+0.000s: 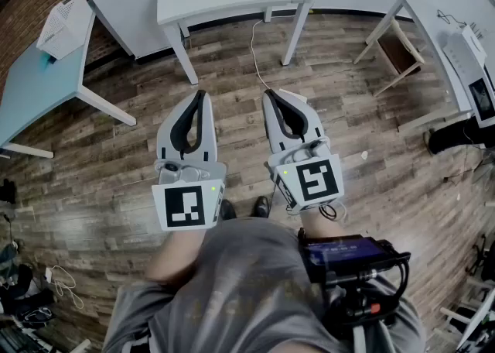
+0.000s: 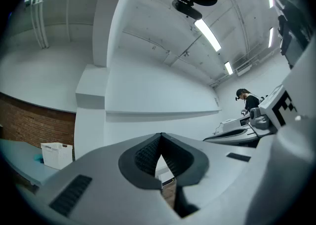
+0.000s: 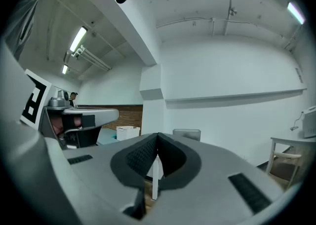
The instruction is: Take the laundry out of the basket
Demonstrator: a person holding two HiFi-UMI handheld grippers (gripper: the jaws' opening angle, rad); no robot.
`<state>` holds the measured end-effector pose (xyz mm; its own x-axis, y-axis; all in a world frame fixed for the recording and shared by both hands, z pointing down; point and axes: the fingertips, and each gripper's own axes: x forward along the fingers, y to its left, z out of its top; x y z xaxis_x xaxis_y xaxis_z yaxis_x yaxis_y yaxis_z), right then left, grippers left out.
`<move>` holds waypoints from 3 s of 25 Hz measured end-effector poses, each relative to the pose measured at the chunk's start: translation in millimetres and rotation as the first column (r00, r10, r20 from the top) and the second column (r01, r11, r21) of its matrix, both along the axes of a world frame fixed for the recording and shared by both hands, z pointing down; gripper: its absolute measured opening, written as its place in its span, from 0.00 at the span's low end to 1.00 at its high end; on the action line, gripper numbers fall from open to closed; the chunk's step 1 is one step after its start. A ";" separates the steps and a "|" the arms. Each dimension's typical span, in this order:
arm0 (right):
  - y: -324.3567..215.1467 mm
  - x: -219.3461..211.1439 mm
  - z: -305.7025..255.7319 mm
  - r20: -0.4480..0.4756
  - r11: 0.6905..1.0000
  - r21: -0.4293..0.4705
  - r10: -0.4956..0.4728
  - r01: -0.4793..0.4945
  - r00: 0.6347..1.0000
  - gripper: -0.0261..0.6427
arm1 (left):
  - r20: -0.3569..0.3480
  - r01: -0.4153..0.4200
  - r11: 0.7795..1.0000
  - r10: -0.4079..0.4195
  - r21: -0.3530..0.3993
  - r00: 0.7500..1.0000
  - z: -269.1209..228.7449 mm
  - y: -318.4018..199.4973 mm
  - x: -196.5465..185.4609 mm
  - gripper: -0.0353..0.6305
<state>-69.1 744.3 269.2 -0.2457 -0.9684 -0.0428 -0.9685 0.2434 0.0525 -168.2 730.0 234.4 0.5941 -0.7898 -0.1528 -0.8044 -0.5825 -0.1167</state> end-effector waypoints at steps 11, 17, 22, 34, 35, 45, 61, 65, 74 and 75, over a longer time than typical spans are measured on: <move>5.7 17.0 5.6 0.027 1.000 -0.006 -0.029 0.030 0.999 0.05 | 0.042 0.022 1.000 -0.023 0.005 0.999 1.9 12.6 19.6 0.06; 8.3 20.5 1.5 0.091 0.997 0.028 -0.070 0.068 0.993 0.05 | 0.058 0.051 0.999 -0.050 0.001 0.997 2.8 16.5 23.1 0.06; 5.4 34.1 11.9 0.113 0.998 0.004 -0.061 0.061 0.992 0.05 | 0.072 0.066 0.998 -0.065 -0.013 0.995 7.5 19.9 24.9 0.06; -70.9 21.0 38.3 0.112 0.998 -0.061 -0.008 0.015 0.994 0.05 | 0.051 0.060 0.993 -0.055 -0.103 0.997 43.3 -56.1 -15.3 0.06; -83.6 16.4 36.8 0.113 0.998 -0.056 -0.001 0.007 0.994 0.05 | 0.042 0.056 0.993 -0.052 -0.102 0.998 43.1 -71.2 -20.9 0.06; -197.6 -38.3 2.5 0.064 0.999 -0.003 0.051 -0.051 0.997 0.05 | -0.038 -0.035 0.999 0.034 -0.035 0.999 17.7 -199.7 -66.6 0.06; -272.3 -19.6 4.7 -0.013 0.993 -0.007 0.115 -0.115 0.993 0.05 | -0.061 -0.114 0.991 0.110 -0.071 0.992 33.4 -276.9 -38.1 0.06; -294.5 3.0 20.2 0.013 0.991 -0.027 0.129 -0.128 0.992 0.05 | -0.047 -0.118 0.990 0.114 -0.081 0.992 40.9 -301.4 -20.1 0.06; -363.2 71.1 24.1 0.067 0.991 -0.022 0.134 -0.133 0.989 0.05 | 0.016 -0.148 0.987 0.149 -0.061 0.989 33.9 -368.9 59.0 0.06; -370.9 78.3 21.9 0.073 0.991 -0.017 0.130 -0.130 0.989 0.05 | 0.023 -0.147 0.988 0.148 -0.054 0.989 31.2 -376.0 66.9 0.06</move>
